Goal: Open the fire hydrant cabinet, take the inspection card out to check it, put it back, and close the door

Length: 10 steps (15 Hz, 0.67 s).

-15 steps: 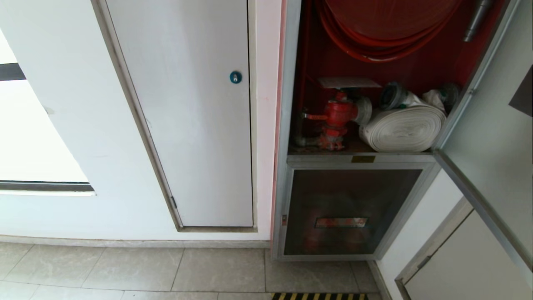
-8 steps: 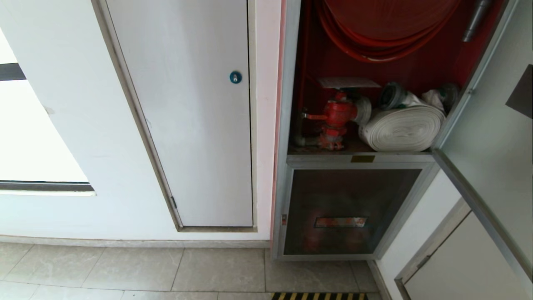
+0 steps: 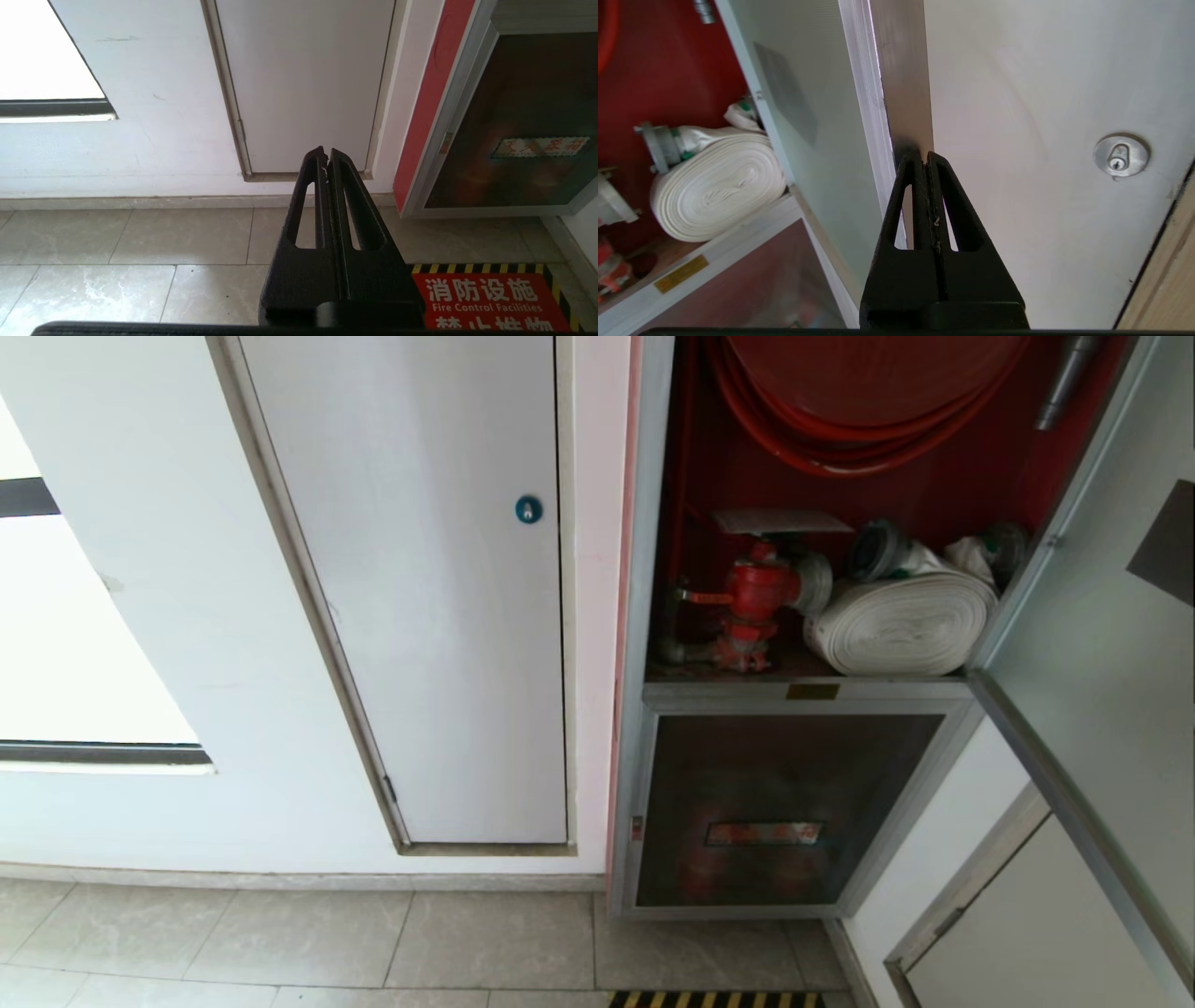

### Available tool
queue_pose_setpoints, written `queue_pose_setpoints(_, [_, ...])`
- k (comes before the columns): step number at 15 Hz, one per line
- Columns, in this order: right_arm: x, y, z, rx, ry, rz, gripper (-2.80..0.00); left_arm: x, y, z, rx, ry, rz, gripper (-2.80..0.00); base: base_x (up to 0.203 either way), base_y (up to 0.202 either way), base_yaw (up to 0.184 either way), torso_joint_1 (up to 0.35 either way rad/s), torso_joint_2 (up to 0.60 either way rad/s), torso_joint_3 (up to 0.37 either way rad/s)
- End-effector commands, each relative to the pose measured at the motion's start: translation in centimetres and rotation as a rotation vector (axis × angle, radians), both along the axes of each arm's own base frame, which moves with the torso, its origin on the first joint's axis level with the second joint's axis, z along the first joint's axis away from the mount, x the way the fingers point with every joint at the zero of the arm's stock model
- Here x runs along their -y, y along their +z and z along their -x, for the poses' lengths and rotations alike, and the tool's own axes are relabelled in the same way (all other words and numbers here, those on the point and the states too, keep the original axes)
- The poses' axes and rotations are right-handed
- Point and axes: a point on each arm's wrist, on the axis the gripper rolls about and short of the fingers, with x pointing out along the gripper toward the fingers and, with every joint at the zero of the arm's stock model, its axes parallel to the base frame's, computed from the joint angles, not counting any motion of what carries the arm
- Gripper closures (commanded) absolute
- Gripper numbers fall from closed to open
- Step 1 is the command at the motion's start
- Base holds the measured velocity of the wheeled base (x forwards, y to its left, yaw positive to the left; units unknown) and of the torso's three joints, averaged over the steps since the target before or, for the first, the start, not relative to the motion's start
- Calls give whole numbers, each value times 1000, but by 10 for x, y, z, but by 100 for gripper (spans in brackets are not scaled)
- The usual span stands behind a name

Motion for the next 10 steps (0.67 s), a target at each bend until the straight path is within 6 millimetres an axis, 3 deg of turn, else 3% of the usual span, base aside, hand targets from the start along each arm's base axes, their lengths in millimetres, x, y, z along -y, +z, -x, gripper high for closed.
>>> queue_pose_setpoints(1, [-4,0,1,8,17,9,0,0,0,0,-1,0,0,0,0,0,0,0,0,0])
queue_pose_setpoints(10, [-16,-3,6,14,92,42,0,0,0,0,-1,0,0,0,0,0,0,0,0,0])
